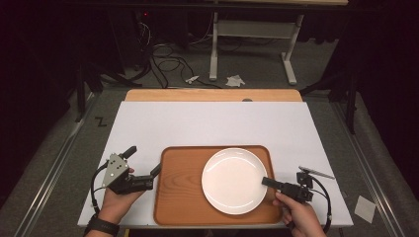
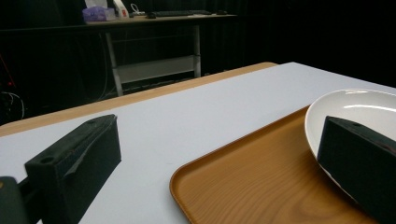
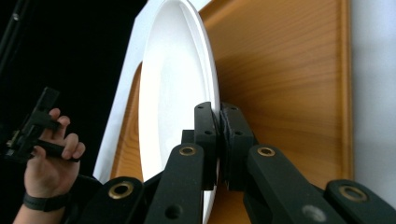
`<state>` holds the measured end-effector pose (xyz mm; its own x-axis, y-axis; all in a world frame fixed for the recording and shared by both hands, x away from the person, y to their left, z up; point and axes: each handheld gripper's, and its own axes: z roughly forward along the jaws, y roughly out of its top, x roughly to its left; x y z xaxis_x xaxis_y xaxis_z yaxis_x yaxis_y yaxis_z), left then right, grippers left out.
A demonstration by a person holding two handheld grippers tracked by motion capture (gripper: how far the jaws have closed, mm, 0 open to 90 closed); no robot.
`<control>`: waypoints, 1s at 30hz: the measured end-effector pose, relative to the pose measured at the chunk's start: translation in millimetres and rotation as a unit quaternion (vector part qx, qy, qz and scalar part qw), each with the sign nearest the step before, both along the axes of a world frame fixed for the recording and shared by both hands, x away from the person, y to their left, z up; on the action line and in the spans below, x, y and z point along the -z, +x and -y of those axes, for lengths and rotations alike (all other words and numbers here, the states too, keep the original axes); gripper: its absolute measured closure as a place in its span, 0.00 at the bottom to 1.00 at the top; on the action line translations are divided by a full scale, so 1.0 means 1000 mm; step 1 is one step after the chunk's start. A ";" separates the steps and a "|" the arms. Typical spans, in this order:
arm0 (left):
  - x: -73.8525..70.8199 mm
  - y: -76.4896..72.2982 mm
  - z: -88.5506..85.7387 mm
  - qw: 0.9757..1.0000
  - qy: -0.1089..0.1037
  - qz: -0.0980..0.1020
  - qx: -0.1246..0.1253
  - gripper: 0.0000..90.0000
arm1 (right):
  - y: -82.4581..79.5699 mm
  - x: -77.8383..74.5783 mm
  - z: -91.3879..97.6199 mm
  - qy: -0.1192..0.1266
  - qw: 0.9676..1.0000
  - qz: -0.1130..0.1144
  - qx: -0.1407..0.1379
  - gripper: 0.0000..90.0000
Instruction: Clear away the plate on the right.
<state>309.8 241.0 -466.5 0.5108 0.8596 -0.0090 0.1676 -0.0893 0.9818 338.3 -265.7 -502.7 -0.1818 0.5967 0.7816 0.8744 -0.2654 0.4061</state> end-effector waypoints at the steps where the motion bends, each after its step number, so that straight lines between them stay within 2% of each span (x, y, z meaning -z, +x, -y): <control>1: 0.000 0.000 0.000 1.000 0.000 0.000 0.000 0.00 | 0.000 0.000 -0.001 -0.005 1.000 0.000 0.001 0.99; 3: 0.000 0.001 0.000 1.000 -0.002 0.000 0.001 0.00 | 0.001 0.001 -0.001 -0.006 1.000 -0.005 0.004 1.00; 16: -0.001 -0.001 0.000 1.000 -0.004 0.002 0.002 0.00 | 0.002 0.002 -0.002 -0.037 0.999 -0.005 0.017 0.95; 23: 0.000 0.000 -0.001 1.000 -0.001 0.000 0.002 0.00 | 0.004 0.004 -0.003 -0.053 0.998 -0.009 0.014 0.94; 30: 0.001 0.001 -0.002 1.000 0.004 -0.008 -0.001 0.00 | 0.007 0.005 -0.005 -0.059 0.998 -0.008 0.011 0.85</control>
